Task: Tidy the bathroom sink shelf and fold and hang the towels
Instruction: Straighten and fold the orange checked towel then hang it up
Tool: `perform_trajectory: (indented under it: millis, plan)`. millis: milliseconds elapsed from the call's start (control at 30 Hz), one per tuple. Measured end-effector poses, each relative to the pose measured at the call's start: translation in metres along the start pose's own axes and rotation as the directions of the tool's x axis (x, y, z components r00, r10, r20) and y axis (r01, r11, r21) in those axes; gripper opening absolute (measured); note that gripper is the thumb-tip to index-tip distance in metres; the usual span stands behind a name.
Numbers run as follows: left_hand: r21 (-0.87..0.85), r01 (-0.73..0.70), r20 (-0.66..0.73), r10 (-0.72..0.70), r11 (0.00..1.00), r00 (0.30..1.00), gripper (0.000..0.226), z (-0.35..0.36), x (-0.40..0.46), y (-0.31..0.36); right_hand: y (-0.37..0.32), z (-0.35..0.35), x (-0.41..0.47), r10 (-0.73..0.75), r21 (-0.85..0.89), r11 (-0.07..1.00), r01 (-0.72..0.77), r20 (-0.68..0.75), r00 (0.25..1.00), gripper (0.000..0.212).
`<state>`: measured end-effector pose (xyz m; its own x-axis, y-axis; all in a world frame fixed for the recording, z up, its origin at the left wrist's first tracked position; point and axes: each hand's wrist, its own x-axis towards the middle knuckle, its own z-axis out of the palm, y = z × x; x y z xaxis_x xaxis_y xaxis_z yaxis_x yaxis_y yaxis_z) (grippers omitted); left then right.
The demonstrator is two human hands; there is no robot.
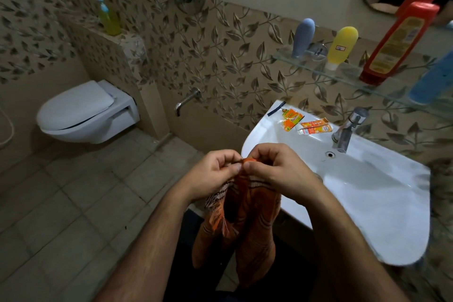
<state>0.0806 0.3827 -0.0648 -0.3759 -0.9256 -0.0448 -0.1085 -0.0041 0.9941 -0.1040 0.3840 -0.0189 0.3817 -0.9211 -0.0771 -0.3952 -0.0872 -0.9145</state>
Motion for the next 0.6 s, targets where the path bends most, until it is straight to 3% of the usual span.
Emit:
perform_trajectory:
  millis: [67,167,267,367,433,533,600]
  plan:
    - [0.161,-0.004,-0.141,0.027,0.987,0.99,0.015,-0.004,0.003,-0.002,0.001,-0.004,-0.006,0.049,0.006,0.999,-0.049,0.022,0.999,0.019]
    - [0.48,0.112,-0.364,0.082,0.87,0.928,0.025,-0.014,0.011,-0.006,0.002,-0.02,-0.019,0.121,0.146,0.982,-0.123,0.025,0.992,0.024]
    - [0.495,0.172,-0.399,0.047,0.852,0.916,0.021,-0.015,0.013,-0.006,-0.002,-0.036,-0.027,0.138,0.172,0.976,-0.137,0.007,0.99,0.017]
    - [0.392,0.147,-0.387,0.018,0.908,0.922,0.014,-0.012,0.011,-0.003,-0.003,-0.038,-0.022,0.133,0.159,0.98,-0.119,-0.083,0.988,0.016]
    - [0.267,0.114,-0.292,-0.032,0.957,0.956,0.024,-0.01,0.006,-0.001,-0.006,-0.033,-0.017,0.11,0.131,0.987,-0.092,-0.139,0.984,0.016]
    - [-0.025,0.026,-0.094,-0.028,0.999,0.995,0.043,-0.006,-0.001,-0.001,-0.007,-0.021,-0.011,0.072,0.045,0.997,-0.068,-0.107,0.992,0.014]
    - [-0.116,-0.019,-0.019,0.017,0.993,1.0,0.042,0.004,-0.002,0.0,-0.007,-0.013,-0.009,0.049,0.001,0.999,-0.049,-0.064,0.997,0.012]
